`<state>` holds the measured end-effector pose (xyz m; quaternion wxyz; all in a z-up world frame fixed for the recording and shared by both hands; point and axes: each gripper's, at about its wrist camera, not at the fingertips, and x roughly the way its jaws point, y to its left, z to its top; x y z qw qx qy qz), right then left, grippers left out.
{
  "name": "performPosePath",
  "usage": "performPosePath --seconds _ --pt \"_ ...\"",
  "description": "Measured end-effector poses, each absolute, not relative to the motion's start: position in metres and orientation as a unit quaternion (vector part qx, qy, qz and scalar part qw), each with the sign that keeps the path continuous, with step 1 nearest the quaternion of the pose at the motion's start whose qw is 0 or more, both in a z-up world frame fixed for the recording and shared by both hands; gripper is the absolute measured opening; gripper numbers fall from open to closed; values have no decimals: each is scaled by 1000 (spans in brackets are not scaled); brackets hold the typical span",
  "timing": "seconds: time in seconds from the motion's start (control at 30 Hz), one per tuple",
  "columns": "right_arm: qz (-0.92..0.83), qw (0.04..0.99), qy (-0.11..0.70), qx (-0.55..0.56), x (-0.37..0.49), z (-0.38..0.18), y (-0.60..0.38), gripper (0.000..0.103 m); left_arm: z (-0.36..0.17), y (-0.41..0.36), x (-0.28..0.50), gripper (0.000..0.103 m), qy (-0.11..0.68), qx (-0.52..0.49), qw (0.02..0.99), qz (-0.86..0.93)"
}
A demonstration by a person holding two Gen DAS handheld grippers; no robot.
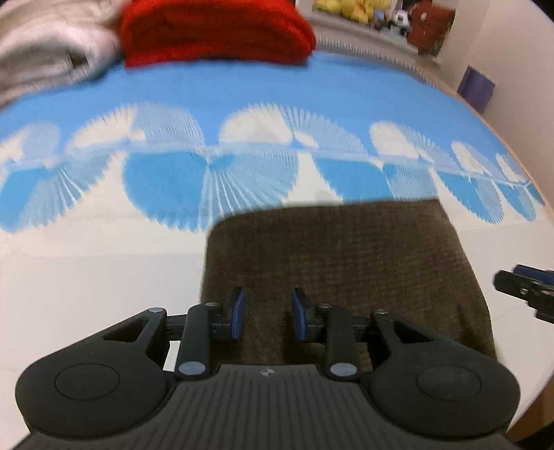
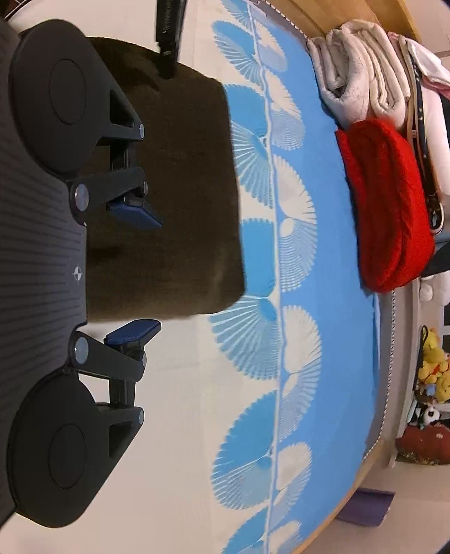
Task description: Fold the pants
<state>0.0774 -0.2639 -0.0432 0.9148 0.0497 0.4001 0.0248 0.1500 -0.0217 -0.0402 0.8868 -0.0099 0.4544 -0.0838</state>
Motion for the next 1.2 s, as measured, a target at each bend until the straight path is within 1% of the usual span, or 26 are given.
performPosePath --seconds 0.07,0.1,0.13,0.2,0.27,0.33,0.43,0.5,0.57,0.6,0.63,0.7,0.73,0.77,0.8,0.93,1.07,1.13,1.2 --pt "28 926 373 55 63 -31 -260 60 -25 -23 136 45 419 -5 904 -81" --pt "31 933 354 56 53 -21 -258 62 -19 -23 131 57 410 -8 909 -80" --pt "33 939 338 56 43 -13 -258 66 -10 -21 125 65 405 -18 911 -77" --pt "38 950 305 59 22 3 -259 90 7 -18 115 70 408 -33 910 -61" --pt "46 959 274 56 -1 14 -261 99 28 -15 96 76 390 -41 919 -48" --pt "48 965 253 50 -20 17 -263 99 47 -18 69 82 359 -30 932 -38" --pt "39 970 233 63 -44 12 -267 100 60 -30 20 85 312 -18 950 -10" --pt "24 972 221 80 -61 4 -267 101 56 -40 -7 86 299 -19 954 2" --pt "26 970 221 95 -71 2 -264 102 38 -54 -31 89 295 -12 955 9" --pt "37 968 227 100 -75 -1 -261 102 27 -60 -39 91 300 -9 954 13" --pt "46 965 239 100 -76 -5 -258 102 13 -64 -44 93 320 -6 947 12" --pt "56 958 268 80 -74 -14 -249 102 -8 -67 -38 93 403 -26 915 -11" --pt "58 957 276 63 -72 -16 -246 102 -13 -66 -35 93 422 -40 905 -19" --pt "59 957 279 47 -71 -17 -242 102 -14 -64 -32 93 422 -43 905 -14" --pt "56 957 283 31 -71 -19 -239 102 -15 -64 -30 96 421 -38 906 -3" --pt "36 951 306 -9 -69 -30 -229 102 -25 -60 -16 96 441 -29 896 41" --pt "43 945 323 -15 -66 -36 -229 102 -29 -61 -8 97 455 -39 889 43" --pt "41 944 327 -14 -65 -38 -230 102 -29 -59 -6 103 453 -37 890 43" --pt "40 943 331 -8 -63 -39 -232 102 -29 -59 -6 102 452 -36 890 43"
